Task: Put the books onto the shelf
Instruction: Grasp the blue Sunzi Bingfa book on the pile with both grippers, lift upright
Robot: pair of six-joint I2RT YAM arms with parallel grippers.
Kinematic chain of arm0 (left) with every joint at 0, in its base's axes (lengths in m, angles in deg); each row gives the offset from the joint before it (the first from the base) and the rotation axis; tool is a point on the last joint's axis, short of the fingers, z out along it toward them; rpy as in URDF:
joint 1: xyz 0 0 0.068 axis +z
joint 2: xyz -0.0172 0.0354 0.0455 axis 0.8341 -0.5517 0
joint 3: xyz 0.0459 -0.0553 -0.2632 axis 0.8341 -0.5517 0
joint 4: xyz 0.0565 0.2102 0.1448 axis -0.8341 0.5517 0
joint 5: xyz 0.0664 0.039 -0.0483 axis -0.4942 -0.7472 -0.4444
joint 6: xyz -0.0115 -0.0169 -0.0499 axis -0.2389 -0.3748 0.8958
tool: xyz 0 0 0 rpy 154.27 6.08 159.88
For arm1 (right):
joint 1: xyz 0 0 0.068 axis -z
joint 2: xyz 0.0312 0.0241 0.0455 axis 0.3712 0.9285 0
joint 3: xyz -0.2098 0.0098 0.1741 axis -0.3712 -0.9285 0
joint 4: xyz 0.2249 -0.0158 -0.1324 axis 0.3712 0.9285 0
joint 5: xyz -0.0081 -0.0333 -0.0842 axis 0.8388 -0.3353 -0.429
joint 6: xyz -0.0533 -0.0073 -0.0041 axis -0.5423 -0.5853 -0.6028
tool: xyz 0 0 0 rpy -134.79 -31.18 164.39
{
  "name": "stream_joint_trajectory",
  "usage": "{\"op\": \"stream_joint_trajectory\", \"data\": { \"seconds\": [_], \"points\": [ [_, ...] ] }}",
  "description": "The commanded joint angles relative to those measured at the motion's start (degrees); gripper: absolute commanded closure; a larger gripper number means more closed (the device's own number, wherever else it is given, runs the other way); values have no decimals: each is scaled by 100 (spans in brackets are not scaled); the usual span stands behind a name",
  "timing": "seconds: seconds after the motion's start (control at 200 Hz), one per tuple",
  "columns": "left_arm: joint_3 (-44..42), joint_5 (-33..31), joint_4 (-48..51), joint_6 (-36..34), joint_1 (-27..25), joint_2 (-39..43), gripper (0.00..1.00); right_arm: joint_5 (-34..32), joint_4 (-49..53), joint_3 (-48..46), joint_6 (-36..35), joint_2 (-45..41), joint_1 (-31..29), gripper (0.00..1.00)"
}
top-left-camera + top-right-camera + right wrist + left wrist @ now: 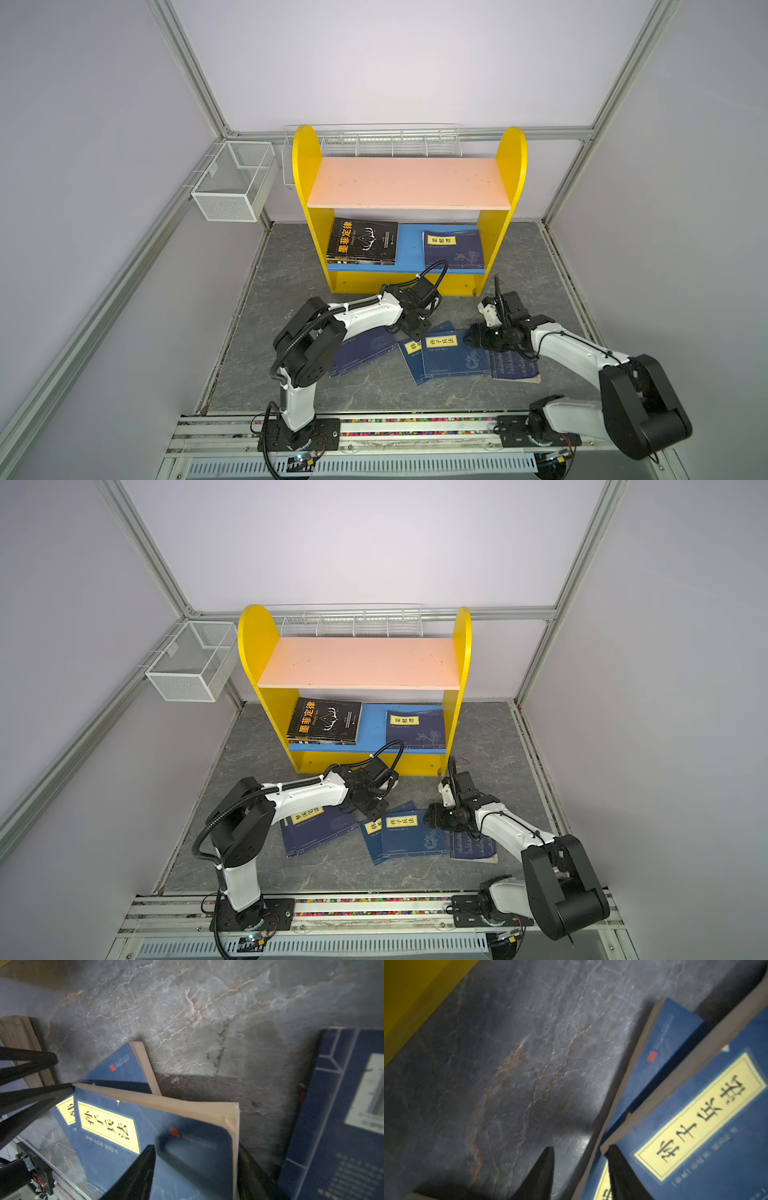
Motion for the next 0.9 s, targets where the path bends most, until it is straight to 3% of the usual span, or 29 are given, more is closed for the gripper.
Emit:
{"op": "stream_joint_trajectory", "data": {
  "seconds": [0.0,0.295,0.51,0.645,0.895],
  "points": [
    [69,-70,274,-225,-25,-125,66,459,4,58,-63,50,-14,40],
    [26,51,169,-149,34,-154,79,1215,-222,409,-93,-408,-35,55],
    [-149,267,-166,110,228,48,78,996,-301,442,-13,-629,-34,85],
    [-498,979,-877,539,770,777,60,913,-366,568,14,-771,31,94],
    [-1195,2999,-1716,1573,2097,1944,34,2264,-1499,644,312,-1361,318,94]
  ]
}}
